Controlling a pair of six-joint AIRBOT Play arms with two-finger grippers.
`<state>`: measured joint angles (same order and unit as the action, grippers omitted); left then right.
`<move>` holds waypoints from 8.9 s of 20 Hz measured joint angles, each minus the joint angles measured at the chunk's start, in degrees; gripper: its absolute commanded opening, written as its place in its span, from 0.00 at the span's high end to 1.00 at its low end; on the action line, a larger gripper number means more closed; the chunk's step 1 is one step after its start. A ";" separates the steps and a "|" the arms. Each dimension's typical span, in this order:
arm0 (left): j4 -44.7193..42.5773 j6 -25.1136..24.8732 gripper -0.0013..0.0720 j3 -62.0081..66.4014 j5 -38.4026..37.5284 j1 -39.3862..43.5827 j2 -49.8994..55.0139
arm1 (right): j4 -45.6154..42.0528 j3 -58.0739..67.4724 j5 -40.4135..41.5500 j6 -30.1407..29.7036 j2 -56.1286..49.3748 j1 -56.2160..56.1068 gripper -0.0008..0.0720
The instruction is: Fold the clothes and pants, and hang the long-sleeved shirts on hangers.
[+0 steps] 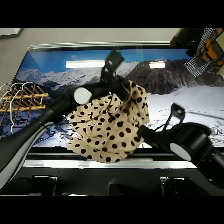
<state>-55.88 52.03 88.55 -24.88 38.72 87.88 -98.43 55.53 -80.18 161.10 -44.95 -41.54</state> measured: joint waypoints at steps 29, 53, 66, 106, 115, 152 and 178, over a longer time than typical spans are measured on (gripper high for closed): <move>-5.31 49.40 0.95 25.44 -48.17 -22.62 -16.68 | 29.35 66.16 3.48 -49.16 -26.53 27.50 0.96; -14.80 66.69 0.95 12.68 -60.57 -8.61 -17.18 | -0.94 42.73 -9.09 -45.66 -13.46 10.21 0.96; -16.17 73.79 0.95 -17.00 -46.77 0.61 -17.77 | 7.23 0.11 8.37 -30.71 -3.26 3.67 0.96; -30.93 26.95 0.07 -39.69 -41.33 -76.13 -37.83 | -1.81 -1.22 28.46 -17.38 -8.17 -1.77 0.96; -25.11 15.67 0.07 -45.20 -32.00 -81.74 -23.87 | -1.84 -1.22 27.69 -18.29 -8.17 -1.77 0.96; -20.11 8.81 0.96 -32.48 -25.55 -74.23 -19.89 | -2.32 -1.22 25.07 -18.03 -8.17 -1.77 0.96; -19.96 29.33 0.96 -43.08 -39.41 -19.43 -75.28 | -14.56 -1.22 19.65 -0.98 -9.01 -1.77 0.96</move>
<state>-75.83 81.36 45.47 -64.29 19.29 12.60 -112.99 54.30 -60.53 160.11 -53.95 -43.31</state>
